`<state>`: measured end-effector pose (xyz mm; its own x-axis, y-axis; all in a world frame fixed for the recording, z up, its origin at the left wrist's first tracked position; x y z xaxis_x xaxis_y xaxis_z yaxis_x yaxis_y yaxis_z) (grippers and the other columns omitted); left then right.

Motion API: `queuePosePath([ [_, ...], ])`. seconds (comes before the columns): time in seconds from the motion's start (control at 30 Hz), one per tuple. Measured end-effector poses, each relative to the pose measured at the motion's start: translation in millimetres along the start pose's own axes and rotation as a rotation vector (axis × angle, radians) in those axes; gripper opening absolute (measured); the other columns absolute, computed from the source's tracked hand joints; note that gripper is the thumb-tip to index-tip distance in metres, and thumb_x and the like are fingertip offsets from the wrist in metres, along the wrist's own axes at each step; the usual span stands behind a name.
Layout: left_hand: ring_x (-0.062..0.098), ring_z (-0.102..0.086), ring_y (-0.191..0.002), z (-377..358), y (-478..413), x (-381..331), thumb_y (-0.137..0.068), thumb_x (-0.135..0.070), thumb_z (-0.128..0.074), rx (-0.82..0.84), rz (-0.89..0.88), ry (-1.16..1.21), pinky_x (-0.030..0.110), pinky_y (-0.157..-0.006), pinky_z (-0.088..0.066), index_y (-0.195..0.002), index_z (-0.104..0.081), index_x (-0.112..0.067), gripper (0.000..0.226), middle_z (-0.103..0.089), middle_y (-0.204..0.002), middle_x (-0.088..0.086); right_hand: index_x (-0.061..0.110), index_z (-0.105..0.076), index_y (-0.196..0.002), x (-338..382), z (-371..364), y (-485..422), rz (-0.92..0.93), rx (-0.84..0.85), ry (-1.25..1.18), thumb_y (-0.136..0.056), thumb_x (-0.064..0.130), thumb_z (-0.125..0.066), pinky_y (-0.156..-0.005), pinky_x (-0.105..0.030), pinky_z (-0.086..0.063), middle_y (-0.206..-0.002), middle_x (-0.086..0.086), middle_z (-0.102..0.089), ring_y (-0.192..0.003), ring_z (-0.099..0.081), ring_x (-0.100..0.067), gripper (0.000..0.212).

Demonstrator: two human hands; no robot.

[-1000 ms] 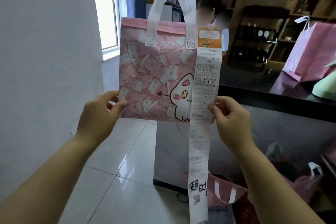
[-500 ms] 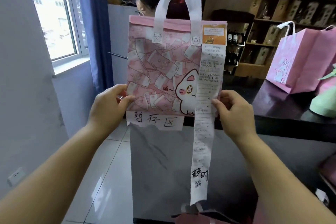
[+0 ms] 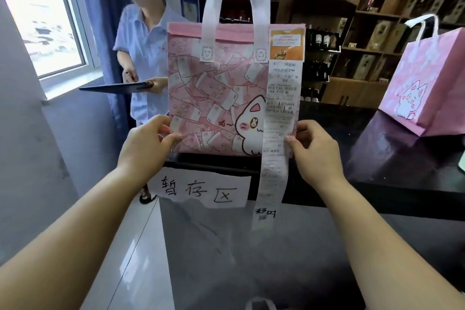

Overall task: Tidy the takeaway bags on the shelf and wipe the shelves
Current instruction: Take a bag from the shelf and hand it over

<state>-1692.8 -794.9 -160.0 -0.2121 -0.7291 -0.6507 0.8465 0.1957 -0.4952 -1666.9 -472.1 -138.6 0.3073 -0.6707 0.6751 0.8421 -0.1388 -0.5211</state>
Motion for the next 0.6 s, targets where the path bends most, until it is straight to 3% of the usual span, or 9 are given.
queuePosePath([
  [0.2,-0.005,-0.055,-0.070,-6,-9,2,-0.084,-0.038,-0.064,0.028,0.018,-0.009,0.015,-0.056,-0.036,-0.109,-0.059,-0.027,0.028,-0.058,-0.081,-0.019,0.037,-0.056,-0.091,-8,-5,-9,-0.019,0.033,-0.008,-0.085,0.034,-0.063,-0.057,-0.011,-0.041,-0.081,0.019,-0.064,-0.072,-0.060,0.005,0.009],
  [0.37,-0.007,-0.053,-0.070,-1,-5,-5,-0.084,-0.040,-0.062,0.047,0.004,-0.022,0.024,-0.065,-0.039,-0.111,-0.060,-0.026,0.031,-0.060,-0.085,-0.015,0.033,-0.061,-0.096,-1,4,-8,0.007,0.030,0.053,-0.085,0.037,-0.063,-0.059,-0.011,-0.043,-0.083,0.022,-0.062,-0.076,-0.060,0.005,0.013],
  [0.5,0.008,-0.059,-0.075,11,2,-10,-0.083,-0.041,-0.064,0.016,-0.005,-0.054,0.027,-0.071,-0.042,-0.113,-0.060,-0.020,0.038,-0.065,-0.091,-0.008,0.024,-0.062,-0.108,9,18,0,0.032,0.005,0.198,-0.085,0.042,-0.061,-0.068,-0.028,-0.051,-0.090,0.012,-0.064,-0.081,-0.061,-0.007,0.030],
  [0.6,0.012,-0.060,-0.078,22,16,-16,-0.082,-0.042,-0.064,-0.016,-0.017,-0.082,0.029,-0.073,-0.043,-0.108,-0.061,-0.020,0.034,-0.067,-0.093,-0.005,0.021,-0.063,-0.105,18,31,12,0.091,-0.033,0.297,-0.085,0.042,-0.062,-0.067,-0.030,-0.051,-0.091,0.007,-0.065,-0.079,-0.060,-0.011,0.029],
])
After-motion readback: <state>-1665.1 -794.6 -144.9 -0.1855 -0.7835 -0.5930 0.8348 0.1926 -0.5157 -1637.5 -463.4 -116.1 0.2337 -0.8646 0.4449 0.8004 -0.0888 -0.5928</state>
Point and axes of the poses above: each hand's wrist, its own y-axis away from the middle knuckle, its own z-axis out of the back of the hand, x = y × z, the point moved 6 cm from there along -y, towards the middle knuckle
